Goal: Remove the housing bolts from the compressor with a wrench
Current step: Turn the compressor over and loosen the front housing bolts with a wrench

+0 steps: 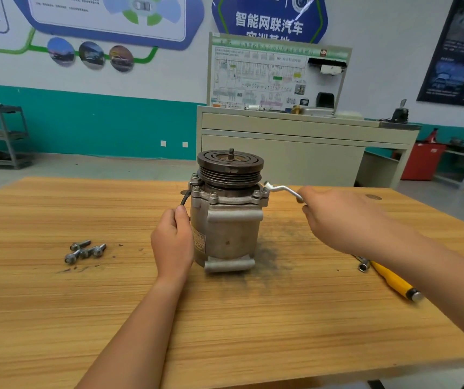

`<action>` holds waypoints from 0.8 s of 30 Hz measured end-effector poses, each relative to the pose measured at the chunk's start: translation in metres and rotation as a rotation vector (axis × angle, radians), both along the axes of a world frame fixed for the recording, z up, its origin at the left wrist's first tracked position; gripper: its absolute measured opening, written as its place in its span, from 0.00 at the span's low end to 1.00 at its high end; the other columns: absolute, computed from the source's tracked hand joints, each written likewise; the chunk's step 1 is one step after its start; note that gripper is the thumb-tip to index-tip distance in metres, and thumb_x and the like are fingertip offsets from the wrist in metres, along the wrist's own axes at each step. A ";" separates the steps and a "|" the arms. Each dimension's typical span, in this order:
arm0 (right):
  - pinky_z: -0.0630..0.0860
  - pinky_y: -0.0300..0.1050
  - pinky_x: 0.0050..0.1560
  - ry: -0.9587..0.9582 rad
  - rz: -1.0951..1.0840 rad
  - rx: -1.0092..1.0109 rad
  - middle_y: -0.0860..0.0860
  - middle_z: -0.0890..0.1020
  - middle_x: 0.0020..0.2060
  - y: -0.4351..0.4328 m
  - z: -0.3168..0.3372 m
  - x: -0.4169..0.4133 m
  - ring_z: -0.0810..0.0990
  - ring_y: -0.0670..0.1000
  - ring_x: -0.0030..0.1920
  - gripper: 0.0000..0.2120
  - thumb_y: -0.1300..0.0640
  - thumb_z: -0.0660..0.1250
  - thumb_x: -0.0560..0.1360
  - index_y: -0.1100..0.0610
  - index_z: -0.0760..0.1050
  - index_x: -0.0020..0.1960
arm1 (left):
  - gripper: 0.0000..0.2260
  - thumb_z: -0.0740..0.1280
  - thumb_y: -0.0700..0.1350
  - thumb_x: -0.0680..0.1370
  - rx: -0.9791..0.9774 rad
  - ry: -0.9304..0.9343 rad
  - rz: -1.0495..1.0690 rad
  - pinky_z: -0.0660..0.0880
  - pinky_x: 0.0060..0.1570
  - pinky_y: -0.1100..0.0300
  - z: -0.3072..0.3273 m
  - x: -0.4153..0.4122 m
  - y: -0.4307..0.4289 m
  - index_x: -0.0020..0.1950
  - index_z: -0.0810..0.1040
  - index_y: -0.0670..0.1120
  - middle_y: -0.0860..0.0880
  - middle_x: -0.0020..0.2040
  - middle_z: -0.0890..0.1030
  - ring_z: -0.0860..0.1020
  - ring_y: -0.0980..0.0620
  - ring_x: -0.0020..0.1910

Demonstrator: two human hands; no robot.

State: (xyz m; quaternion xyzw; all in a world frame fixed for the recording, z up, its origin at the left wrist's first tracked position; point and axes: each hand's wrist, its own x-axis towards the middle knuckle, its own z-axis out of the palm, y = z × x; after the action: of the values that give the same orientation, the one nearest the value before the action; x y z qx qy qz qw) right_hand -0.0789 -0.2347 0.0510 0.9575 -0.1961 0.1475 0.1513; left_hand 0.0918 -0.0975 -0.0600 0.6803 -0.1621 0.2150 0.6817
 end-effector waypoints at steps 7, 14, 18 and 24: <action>0.56 0.41 0.24 0.031 0.003 -0.190 0.47 0.63 0.29 0.011 0.010 0.011 0.62 0.49 0.28 0.18 0.63 0.53 0.77 0.50 0.65 0.64 | 0.16 0.57 0.44 0.81 -0.005 0.002 -0.024 0.58 0.27 0.62 0.000 -0.001 0.000 0.34 0.69 0.39 0.51 0.27 0.65 0.63 0.57 0.26; 0.53 0.41 0.23 0.194 -0.010 -0.364 0.49 0.61 0.27 0.034 0.019 0.014 0.57 0.48 0.25 0.10 0.63 0.55 0.76 0.57 0.69 0.56 | 0.16 0.57 0.43 0.81 -0.011 0.017 -0.028 0.58 0.27 0.63 0.001 -0.002 0.000 0.36 0.71 0.36 0.51 0.27 0.65 0.62 0.57 0.28; 0.56 0.42 0.24 0.214 0.020 -0.311 0.48 0.61 0.28 0.026 0.018 0.012 0.59 0.47 0.26 0.13 0.52 0.50 0.79 0.57 0.66 0.57 | 0.16 0.57 0.43 0.81 -0.008 0.026 -0.040 0.58 0.29 0.61 0.002 -0.003 0.001 0.37 0.71 0.36 0.50 0.28 0.66 0.63 0.54 0.29; 0.58 0.41 0.24 0.384 0.039 -0.413 0.48 0.65 0.29 -0.001 0.038 0.022 0.63 0.47 0.27 0.14 0.62 0.51 0.78 0.56 0.64 0.63 | 0.17 0.57 0.43 0.81 -0.027 0.037 -0.054 0.58 0.28 0.62 0.001 -0.003 0.001 0.37 0.70 0.35 0.50 0.28 0.66 0.63 0.55 0.28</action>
State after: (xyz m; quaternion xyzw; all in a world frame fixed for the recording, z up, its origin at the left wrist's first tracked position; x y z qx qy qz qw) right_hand -0.0571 -0.2359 0.0889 0.9204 -0.1111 0.0031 0.3749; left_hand 0.0890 -0.0964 -0.0592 0.6702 -0.1650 0.1861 0.6993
